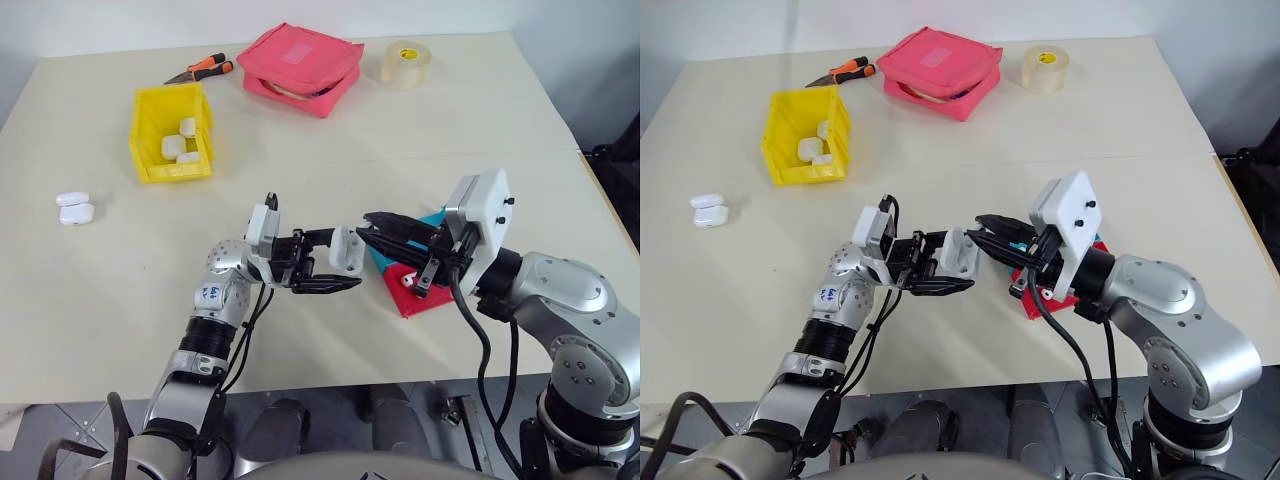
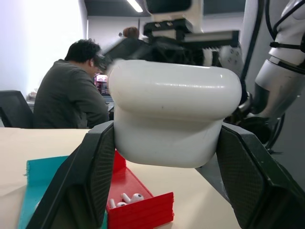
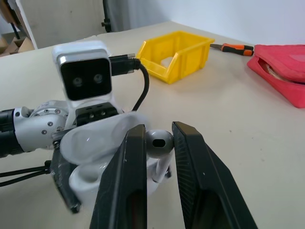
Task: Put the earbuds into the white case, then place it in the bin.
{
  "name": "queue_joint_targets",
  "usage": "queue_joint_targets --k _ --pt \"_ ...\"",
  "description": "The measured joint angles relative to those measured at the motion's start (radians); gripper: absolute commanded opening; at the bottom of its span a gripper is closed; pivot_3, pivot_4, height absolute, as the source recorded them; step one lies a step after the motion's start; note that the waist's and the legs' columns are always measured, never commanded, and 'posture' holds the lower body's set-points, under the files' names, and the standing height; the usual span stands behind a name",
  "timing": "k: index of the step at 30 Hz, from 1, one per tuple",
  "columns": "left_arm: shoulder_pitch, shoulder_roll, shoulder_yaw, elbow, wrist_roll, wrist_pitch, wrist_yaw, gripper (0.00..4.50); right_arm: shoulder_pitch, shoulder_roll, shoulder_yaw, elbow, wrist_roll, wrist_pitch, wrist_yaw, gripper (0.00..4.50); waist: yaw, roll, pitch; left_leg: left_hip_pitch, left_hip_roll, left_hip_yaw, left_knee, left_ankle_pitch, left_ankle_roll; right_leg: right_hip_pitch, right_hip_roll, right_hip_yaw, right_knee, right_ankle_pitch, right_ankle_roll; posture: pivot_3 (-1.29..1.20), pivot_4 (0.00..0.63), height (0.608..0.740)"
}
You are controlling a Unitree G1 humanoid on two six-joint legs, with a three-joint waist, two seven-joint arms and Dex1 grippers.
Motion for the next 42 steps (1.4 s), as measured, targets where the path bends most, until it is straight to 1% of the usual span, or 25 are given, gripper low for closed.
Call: queue_joint_targets --k 12,25,29,33,42 --pt "-0.023 0.001 -0.019 0.000 0.030 0.003 -0.028 2.79 0.003 -0.008 0.086 0.047 -0.016 -0.148 -0.034 0.43 -0.005 0.000 0.000 0.000 0.000 0.000 0.000 0.000 0.000 0.000 0.000 0.000 0.000 0.000 0.000 0.00 0.150 0.740" --pt "-0.024 0.007 -0.019 0.002 0.064 0.004 -0.001 2.79 0.006 -0.049 0.102 0.057 0.005 -0.169 -0.056 0.43 -0.013 0.000 0.000 0.000 0.000 -0.001 -0.001 0.000 0.000 0.000 0.000 0.000 -0.001 0.000 0.000 0.00 0.150 0.740" --pt "-0.025 0.013 -0.003 0.003 0.073 0.011 0.045 2.79 0.011 -0.061 0.110 0.022 0.055 -0.169 -0.053 0.43 -0.013 0.000 0.000 0.000 0.001 -0.001 -0.001 0.000 0.000 0.000 0.000 0.000 -0.001 0.000 0.000 0.00 0.150 0.740" --pt "-0.025 0.015 -0.002 0.003 0.082 0.015 0.059 2.79 0.012 -0.067 0.110 0.020 0.078 -0.170 -0.058 0.43 -0.013 0.000 0.000 0.000 0.000 -0.001 -0.001 0.000 0.000 0.000 0.000 0.000 -0.001 0.000 0.000 0.00 0.150 0.740" --pt "-0.024 0.020 -0.003 0.000 0.082 0.038 0.042 2.79 0.057 -0.081 0.155 0.046 0.041 -0.261 -0.046 0.43 -0.014 0.000 0.000 0.000 0.000 -0.001 -0.001 0.000 0.000 0.000 0.000 0.000 -0.001 0.000 0.000 0.00 0.150 0.740"
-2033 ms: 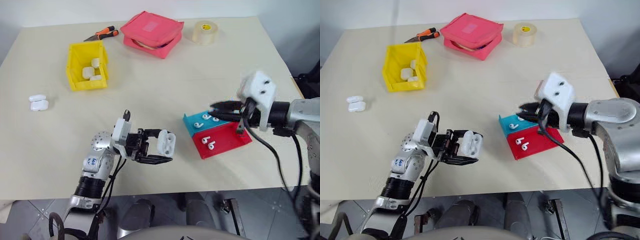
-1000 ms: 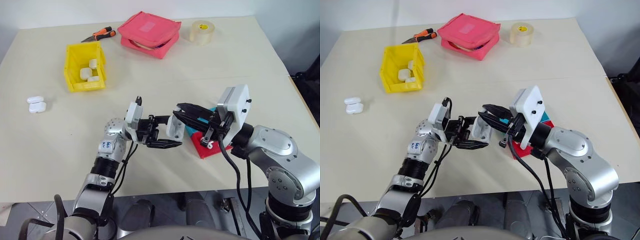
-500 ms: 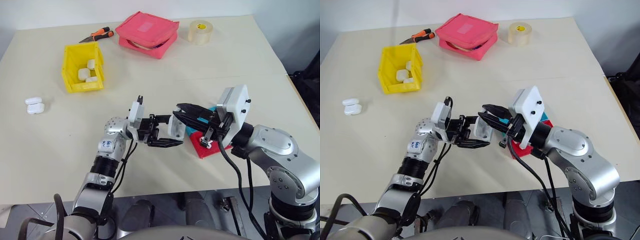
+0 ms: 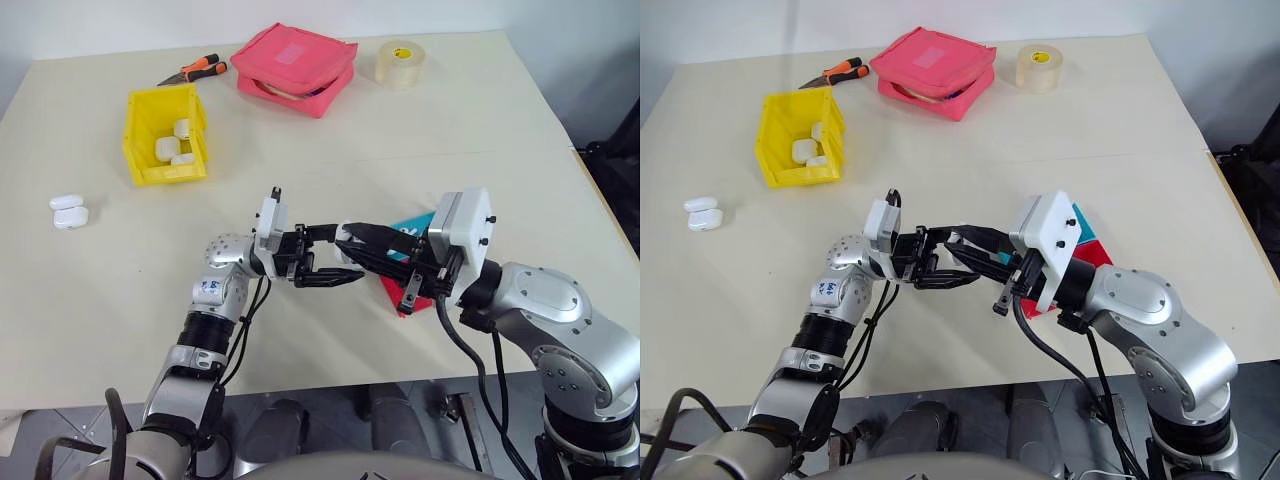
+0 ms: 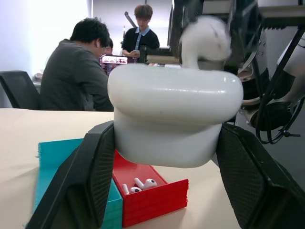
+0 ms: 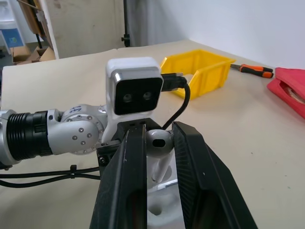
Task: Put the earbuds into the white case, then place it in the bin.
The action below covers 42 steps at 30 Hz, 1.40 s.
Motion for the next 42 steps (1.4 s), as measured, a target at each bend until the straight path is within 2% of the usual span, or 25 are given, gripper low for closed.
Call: queue_joint_targets --k 22,35,42 --pt "0.057 0.023 -0.015 -0.121 0.005 0.076 0.079 2.79 0.085 0.004 0.031 0.109 -0.086 -0.213 0.018 0.43 0.000 0.000 0.000 0.000 0.000 0.000 0.000 0.000 0.000 0.000 0.000 0.000 0.000 0.000 0.000 0.00 0.150 0.740" --pt "0.073 0.015 0.000 -0.125 0.000 0.076 0.083 2.79 0.093 0.056 0.086 0.202 -0.130 -0.334 0.022 0.43 -0.001 0.000 0.000 0.000 0.000 0.000 0.000 0.000 0.000 0.000 0.000 0.000 0.000 0.000 0.000 0.00 0.150 0.740" --pt "0.073 0.014 0.002 -0.114 0.001 0.070 0.080 2.79 0.095 0.016 0.109 0.193 -0.163 -0.338 0.028 0.43 -0.001 0.000 0.000 0.000 0.000 0.000 0.000 0.000 0.000 0.000 0.000 0.000 0.000 0.000 0.000 0.00 0.150 0.740"
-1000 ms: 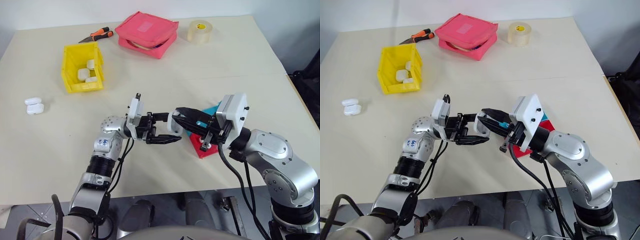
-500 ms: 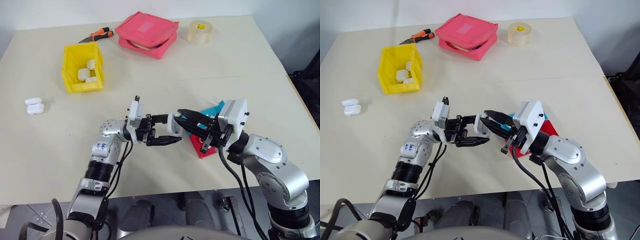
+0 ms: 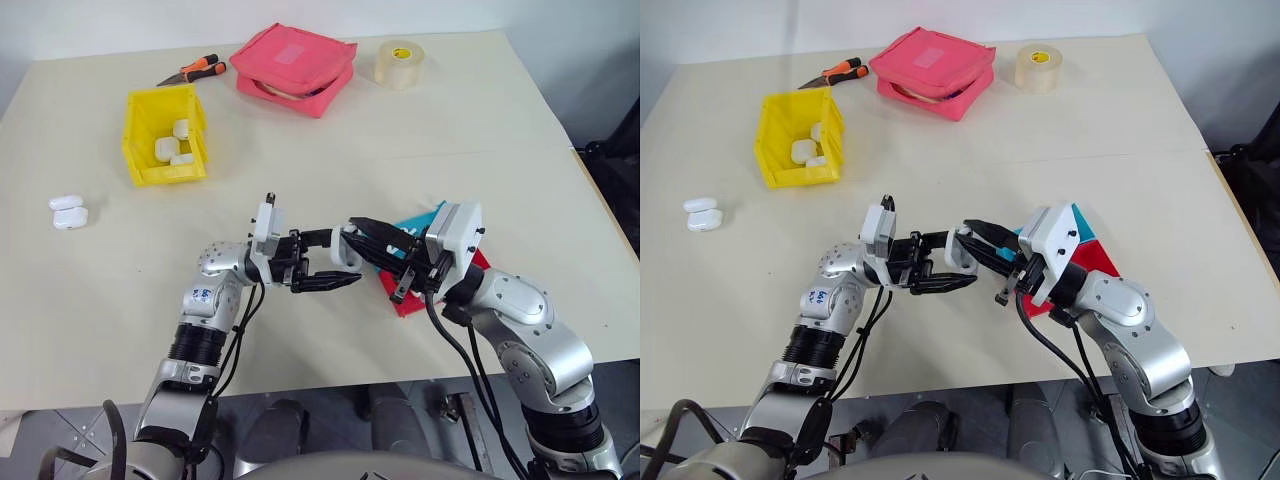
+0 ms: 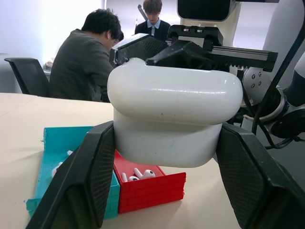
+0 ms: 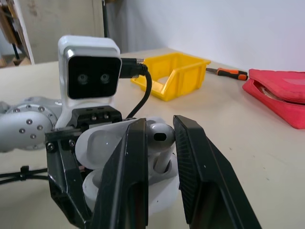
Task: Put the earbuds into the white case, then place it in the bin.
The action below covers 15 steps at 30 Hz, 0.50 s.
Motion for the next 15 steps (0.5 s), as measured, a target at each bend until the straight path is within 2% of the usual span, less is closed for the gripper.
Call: queue_joint_targets --k 6,15 --pt "-0.003 -0.002 0.000 0.042 0.005 -0.038 -0.028 2.79 0.004 -0.085 -0.003 -0.021 -0.001 0.021 0.029 0.43 0.000 0.000 0.000 0.000 0.000 0.000 0.000 0.000 0.000 0.000 0.000 0.000 0.000 0.000 0.000 0.00 0.150 0.740" --pt "-0.023 -0.010 0.001 0.074 0.005 -0.069 -0.037 2.79 -0.056 -0.113 -0.016 -0.024 0.024 0.088 0.040 0.43 0.000 0.000 0.000 0.000 0.000 0.000 0.000 0.000 0.000 0.000 -0.001 0.000 -0.001 0.000 0.000 0.00 0.150 0.740"
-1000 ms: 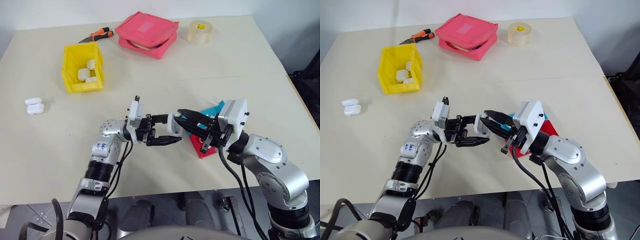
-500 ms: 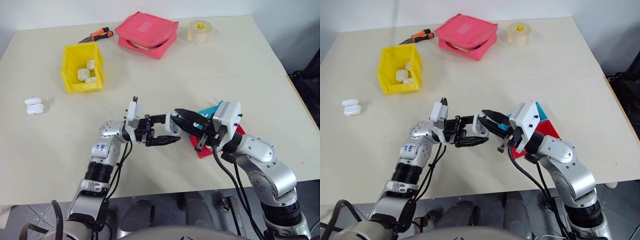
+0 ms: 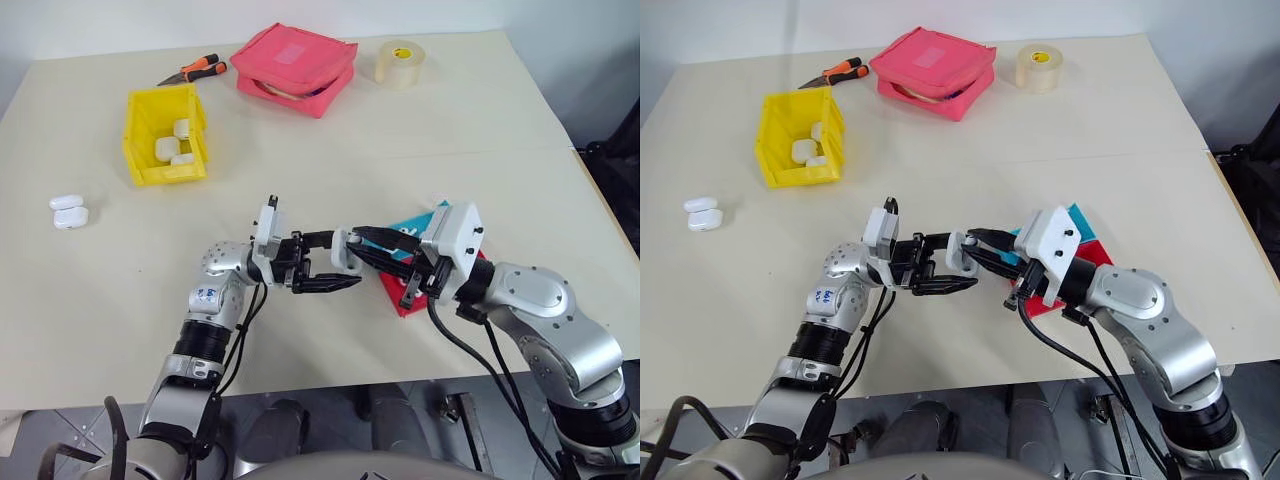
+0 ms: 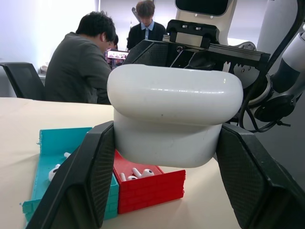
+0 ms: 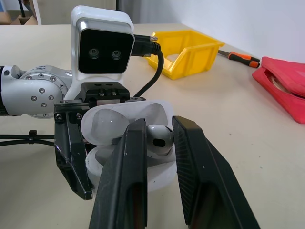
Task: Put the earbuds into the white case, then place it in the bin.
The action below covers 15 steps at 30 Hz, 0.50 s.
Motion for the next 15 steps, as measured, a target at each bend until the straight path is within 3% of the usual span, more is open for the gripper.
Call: queue_joint_targets --k 2,3,6,15 --pt "0.000 -0.001 0.000 0.000 0.000 -0.003 0.001 2.79 -0.009 0.000 -0.002 -0.001 0.005 0.016 0.000 0.43 0.000 0.000 0.000 0.000 0.000 0.000 0.000 0.000 0.000 0.000 0.000 0.000 0.000 0.000 0.000 0.00 0.150 0.740" --pt "0.000 -0.001 0.000 0.000 0.000 -0.004 0.001 2.79 -0.014 -0.002 -0.002 -0.001 0.010 0.023 0.000 1.14 0.000 0.000 0.000 0.000 0.000 0.000 0.000 0.000 0.000 0.000 0.000 0.000 0.000 0.000 0.000 0.00 0.150 0.740" --pt "0.000 0.005 0.011 0.003 0.000 -0.018 0.001 2.79 -0.022 -0.018 -0.012 -0.001 0.013 0.051 0.004 1.98 0.000 0.000 0.000 0.000 0.000 0.000 0.000 0.000 0.000 0.000 0.000 0.000 0.000 0.000 0.000 0.00 0.150 0.740" --pt "-0.015 -0.002 0.021 0.029 0.000 -0.041 0.001 2.79 -0.062 -0.020 -0.022 -0.013 0.021 0.102 0.006 1.98 0.001 0.000 0.000 0.000 0.000 0.000 0.000 0.000 0.000 0.000 0.000 0.000 0.000 0.000 0.000 0.00 0.150 0.740"
